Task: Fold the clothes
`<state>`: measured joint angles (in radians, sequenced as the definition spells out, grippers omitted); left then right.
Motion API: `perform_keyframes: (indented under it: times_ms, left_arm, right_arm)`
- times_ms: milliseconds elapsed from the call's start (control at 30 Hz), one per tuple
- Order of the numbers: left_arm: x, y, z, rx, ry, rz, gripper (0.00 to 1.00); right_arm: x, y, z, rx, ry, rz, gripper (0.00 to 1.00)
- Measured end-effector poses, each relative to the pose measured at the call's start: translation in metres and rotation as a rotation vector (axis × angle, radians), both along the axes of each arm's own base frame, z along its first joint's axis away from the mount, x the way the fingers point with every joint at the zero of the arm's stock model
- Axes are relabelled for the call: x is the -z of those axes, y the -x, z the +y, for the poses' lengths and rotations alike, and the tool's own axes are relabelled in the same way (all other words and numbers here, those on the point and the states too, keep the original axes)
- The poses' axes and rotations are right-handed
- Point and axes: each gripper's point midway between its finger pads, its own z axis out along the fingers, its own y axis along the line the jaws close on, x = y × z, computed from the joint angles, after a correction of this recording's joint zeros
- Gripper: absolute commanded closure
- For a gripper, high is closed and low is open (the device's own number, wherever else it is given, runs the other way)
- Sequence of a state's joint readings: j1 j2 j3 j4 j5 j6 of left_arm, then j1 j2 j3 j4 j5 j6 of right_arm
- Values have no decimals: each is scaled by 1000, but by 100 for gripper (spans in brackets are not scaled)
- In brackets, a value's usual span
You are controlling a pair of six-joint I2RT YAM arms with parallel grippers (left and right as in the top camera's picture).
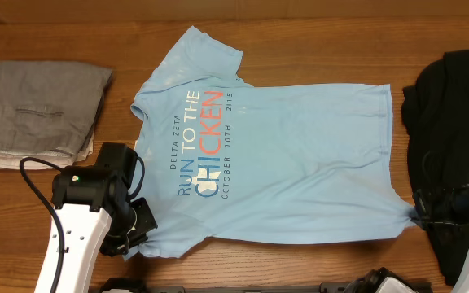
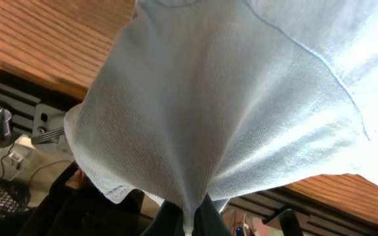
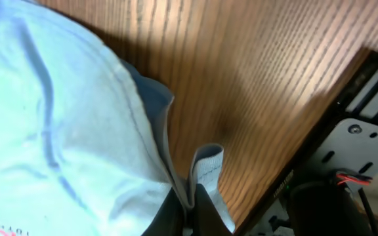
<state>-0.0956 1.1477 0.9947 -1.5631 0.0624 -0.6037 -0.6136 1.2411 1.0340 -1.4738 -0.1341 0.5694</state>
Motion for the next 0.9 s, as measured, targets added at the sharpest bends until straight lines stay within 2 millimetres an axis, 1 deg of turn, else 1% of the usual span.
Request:
perform_keyframes:
  times_ms: [67, 133, 233, 367, 400, 433, 467, 533, 700, 800, 900]
  left_arm:
    - [-3, -5, 1, 1, -7, -7, 96]
    - [-7, -14, 3, 4, -24, -14, 96]
    - [-13, -31, 6, 8, -51, -18, 96]
    - [-19, -61, 8, 14, -80, -23, 96]
    - [-20, -70, 8, 16, -82, -34, 96]
    - [-20, -75, 8, 17, -84, -41, 96]
    - [-19, -89, 8, 20, -86, -63, 96]
    - [-18, -109, 7, 22, -87, -103, 96]
    - [-18, -147, 3, 36, -83, -186, 96]
    - [-21, -165, 0, 53, -80, -250, 96]
    - [-24, -175, -8, 88, -73, -294, 96]
  right_arm:
    - [-1, -3, -1, -14, -2, -13, 96]
    - [-3, -8, -3, -23, 0, -25, 96]
    - [-3, -15, -7, -30, 3, -38, 96]
    - [2, -26, -9, -44, -8, -45, 96]
    - [4, -31, -9, -57, -10, -53, 96]
    - [7, -37, -9, -70, -10, -63, 96]
    - [8, -43, -8, -85, -7, -74, 96]
    - [13, -57, -4, -121, -9, -101, 96]
    - [22, -93, 8, -205, -7, -172, 96]
    - [29, -110, 13, -234, -2, -201, 96]
    - [34, -124, 13, -246, 6, -227, 96]
